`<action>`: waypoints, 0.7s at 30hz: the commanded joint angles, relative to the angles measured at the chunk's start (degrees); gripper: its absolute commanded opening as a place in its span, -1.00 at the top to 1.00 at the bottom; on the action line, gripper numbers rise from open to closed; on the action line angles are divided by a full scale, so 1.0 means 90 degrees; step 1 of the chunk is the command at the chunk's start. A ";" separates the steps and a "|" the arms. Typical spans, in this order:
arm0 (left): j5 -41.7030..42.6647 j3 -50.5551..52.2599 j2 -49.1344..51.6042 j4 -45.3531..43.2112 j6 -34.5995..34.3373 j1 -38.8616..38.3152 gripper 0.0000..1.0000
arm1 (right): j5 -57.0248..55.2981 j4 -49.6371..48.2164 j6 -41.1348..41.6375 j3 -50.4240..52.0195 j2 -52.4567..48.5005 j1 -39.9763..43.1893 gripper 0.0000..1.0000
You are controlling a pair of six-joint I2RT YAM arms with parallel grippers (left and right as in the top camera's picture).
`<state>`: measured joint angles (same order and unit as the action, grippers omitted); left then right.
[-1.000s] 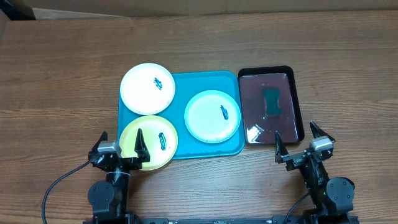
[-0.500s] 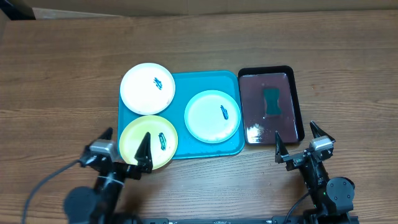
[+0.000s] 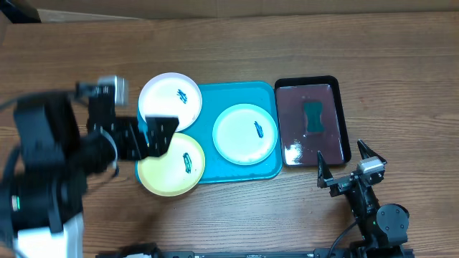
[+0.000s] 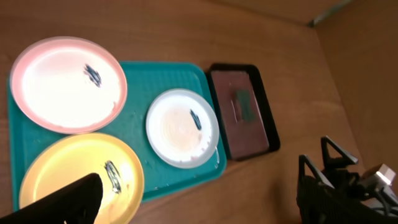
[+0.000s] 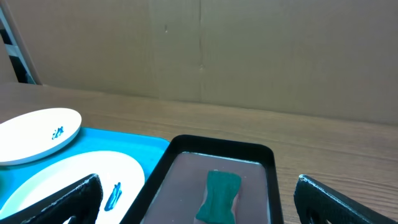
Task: Clean dirty plates on tray and stack at the side
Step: 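Move the left gripper to the white plate rim and grip it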
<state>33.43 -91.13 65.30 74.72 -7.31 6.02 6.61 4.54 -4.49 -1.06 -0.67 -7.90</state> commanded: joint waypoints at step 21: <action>-0.1630 0.1593 0.2540 -0.0886 -0.1343 -0.1622 0.13 | -0.0056 -0.0034 0.0015 0.0068 0.0056 0.0017 -1.00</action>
<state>22.55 -79.24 86.35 70.39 -15.64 -6.26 6.61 4.51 -4.49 -1.06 -0.67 -7.90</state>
